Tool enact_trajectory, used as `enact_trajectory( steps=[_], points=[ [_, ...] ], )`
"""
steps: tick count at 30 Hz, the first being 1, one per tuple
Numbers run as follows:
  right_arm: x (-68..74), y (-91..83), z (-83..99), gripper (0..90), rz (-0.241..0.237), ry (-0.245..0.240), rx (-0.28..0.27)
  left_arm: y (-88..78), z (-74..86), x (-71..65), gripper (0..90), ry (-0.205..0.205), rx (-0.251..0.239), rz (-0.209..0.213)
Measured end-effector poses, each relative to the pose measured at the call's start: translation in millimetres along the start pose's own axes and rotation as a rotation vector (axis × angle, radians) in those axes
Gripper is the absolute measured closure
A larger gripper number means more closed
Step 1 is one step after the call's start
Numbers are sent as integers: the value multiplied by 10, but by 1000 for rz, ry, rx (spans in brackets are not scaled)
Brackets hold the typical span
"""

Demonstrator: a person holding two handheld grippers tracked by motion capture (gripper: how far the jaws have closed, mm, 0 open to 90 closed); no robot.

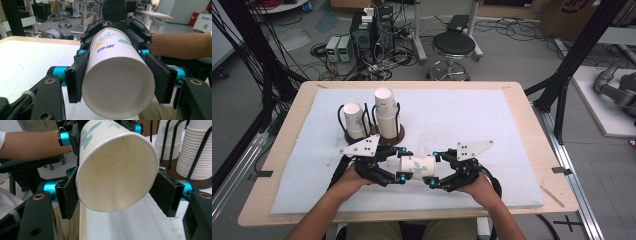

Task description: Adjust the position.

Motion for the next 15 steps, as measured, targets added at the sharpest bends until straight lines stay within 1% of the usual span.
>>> enact_trajectory(
  steps=[3,4,6,8,9,12,13,15],
  points=[
    [4,-8,-12,329,11,-3,-15,-10,-3,3,371,-14,-9,-2],
    [5,-10,-16,337,10,-3,-17,-10,-3,3,371,-24,-12,-5],
    [6,-20,-28,344,8,-2,-19,-11,-3,0,370,-28,-8,-6],
    [6,-24,-30,357,7,-1,-21,-7,-4,-9,365,-34,-1,-22],
    [11,-24,-27,360,1,1,-17,-4,-3,-8,346,-38,4,-30],
    [9,-20,-23,360,-2,2,-12,18,7,-10,241,-81,29,-73],
    [6,-19,-22,360,2,-3,-10,27,10,-16,211,-90,41,-95],
    [10,-20,-23,362,-1,0,-1,28,9,-19,183,-98,60,-111]
  ],
)
Point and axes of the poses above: each handheld gripper's, and its own axes: y roughly forward along the jaws, z roughly out of its underside, x roughly to its left, the point moved 1 cm from there along y, roughly forward along the jaws, and after that the axes turned 3 degrees about -y, right-handed, at the moved point
